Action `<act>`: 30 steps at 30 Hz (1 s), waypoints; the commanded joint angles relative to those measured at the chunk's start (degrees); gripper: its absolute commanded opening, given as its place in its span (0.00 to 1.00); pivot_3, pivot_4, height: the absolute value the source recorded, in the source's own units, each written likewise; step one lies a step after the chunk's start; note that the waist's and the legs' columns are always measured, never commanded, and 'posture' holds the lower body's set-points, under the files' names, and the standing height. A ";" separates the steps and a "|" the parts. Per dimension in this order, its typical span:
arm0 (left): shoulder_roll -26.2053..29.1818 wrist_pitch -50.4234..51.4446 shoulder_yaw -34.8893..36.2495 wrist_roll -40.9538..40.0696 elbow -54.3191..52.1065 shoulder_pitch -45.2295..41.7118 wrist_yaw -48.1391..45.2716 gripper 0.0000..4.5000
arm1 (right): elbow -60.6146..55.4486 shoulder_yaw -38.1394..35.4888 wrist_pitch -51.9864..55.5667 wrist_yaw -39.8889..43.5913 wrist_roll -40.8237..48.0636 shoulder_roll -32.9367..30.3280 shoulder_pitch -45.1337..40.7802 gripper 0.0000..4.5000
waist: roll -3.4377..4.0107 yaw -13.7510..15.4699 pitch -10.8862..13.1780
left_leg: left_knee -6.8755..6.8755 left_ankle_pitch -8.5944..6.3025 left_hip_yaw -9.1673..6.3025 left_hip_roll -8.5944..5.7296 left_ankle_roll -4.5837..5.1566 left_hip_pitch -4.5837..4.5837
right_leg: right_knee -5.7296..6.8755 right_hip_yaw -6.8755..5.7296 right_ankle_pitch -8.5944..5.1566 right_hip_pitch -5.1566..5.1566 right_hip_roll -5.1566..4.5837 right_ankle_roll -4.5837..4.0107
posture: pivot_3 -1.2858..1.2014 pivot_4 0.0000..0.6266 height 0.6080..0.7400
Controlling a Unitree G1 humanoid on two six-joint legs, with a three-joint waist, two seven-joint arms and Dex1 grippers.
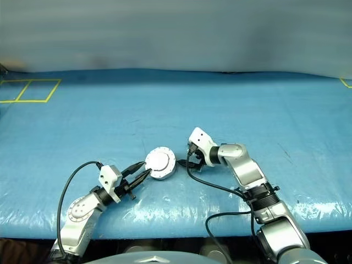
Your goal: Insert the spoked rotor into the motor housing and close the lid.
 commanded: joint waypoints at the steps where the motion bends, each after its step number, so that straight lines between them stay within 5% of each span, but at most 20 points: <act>1: -0.17 -0.91 0.46 0.85 0.59 -0.90 0.58 0.36 | -3.65 -1.53 -0.08 -0.32 0.81 -0.69 0.48 0.99 | -0.01 -0.01 0.01 | 0.00 0.00 0.00 0.00 0.00 0.00 | 0.00 0.00 0.00 0.00 0.00 0.00 | 0.52 0.24 1.00; 24: 0.63 -5.31 2.89 -2.60 -0.27 1.53 -2.78 0.36 | -9.80 -8.61 1.73 -3.39 3.23 -5.44 4.34 0.99 | -0.05 -0.40 0.03 | 0.05 -0.05 0.07 0.00 0.06 -0.06 | 0.01 0.08 0.02 0.04 0.02 0.01 | 0.52 0.24 1.00; 30: 1.63 -5.09 4.02 -4.47 -2.18 4.63 -4.49 0.36 | -11.19 -8.39 -2.55 2.29 8.72 -3.30 3.55 0.99 | -0.06 -0.84 0.04 | 0.06 -0.01 0.12 0.00 0.15 -0.06 | 0.03 0.13 0.02 0.08 0.03 0.01 | 0.52 0.24 1.00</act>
